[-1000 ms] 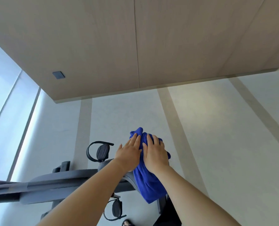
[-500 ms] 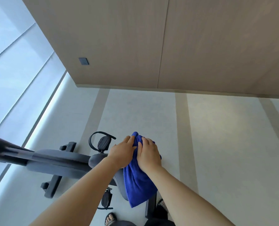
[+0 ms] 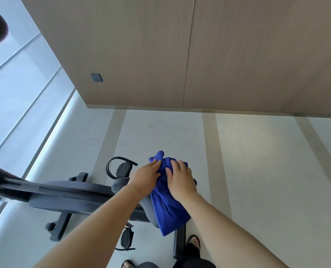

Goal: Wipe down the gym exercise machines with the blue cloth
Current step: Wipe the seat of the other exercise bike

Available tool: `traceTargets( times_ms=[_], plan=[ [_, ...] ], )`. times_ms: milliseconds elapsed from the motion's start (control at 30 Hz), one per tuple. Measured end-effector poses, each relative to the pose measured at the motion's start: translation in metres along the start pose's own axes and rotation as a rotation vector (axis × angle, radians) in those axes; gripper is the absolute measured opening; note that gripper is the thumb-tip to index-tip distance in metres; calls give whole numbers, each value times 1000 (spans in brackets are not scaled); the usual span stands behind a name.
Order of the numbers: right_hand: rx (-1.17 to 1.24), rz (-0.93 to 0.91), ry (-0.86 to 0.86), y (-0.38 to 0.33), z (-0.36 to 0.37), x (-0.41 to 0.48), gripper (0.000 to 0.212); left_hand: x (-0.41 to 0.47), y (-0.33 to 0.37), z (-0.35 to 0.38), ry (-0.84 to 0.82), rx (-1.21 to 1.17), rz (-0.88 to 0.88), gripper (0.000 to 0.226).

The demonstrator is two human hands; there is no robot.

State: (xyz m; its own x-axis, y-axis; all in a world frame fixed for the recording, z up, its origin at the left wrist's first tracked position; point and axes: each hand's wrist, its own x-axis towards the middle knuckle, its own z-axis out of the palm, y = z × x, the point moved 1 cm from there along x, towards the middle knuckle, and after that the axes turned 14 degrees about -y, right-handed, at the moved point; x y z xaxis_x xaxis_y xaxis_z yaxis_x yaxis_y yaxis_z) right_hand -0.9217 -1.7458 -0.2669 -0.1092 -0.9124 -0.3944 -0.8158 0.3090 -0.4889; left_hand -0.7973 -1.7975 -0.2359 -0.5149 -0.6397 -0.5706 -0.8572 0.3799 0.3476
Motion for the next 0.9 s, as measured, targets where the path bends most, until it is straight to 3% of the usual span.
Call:
traceTargets(
  times_ms=[233,467,667,800,900],
  plan=[
    [-58,131,21,-13,-11,-13,40,-26,-23,-1,118,72,20,18],
    [-131,-153,132,-49,-3,-30,29,-62,-68,-2,195,82,119,15],
    [-37,-393,181,-100,29,-36,27,-92,-116,-2,250,-21,138,33],
    [-227,-134,-51,-112,67,-25,51,-99,-133,12,80,-91,148,55],
    [-343,-73,-36,-109,75,-19,56,-98,-136,14,50,-73,133,65]
  ],
)
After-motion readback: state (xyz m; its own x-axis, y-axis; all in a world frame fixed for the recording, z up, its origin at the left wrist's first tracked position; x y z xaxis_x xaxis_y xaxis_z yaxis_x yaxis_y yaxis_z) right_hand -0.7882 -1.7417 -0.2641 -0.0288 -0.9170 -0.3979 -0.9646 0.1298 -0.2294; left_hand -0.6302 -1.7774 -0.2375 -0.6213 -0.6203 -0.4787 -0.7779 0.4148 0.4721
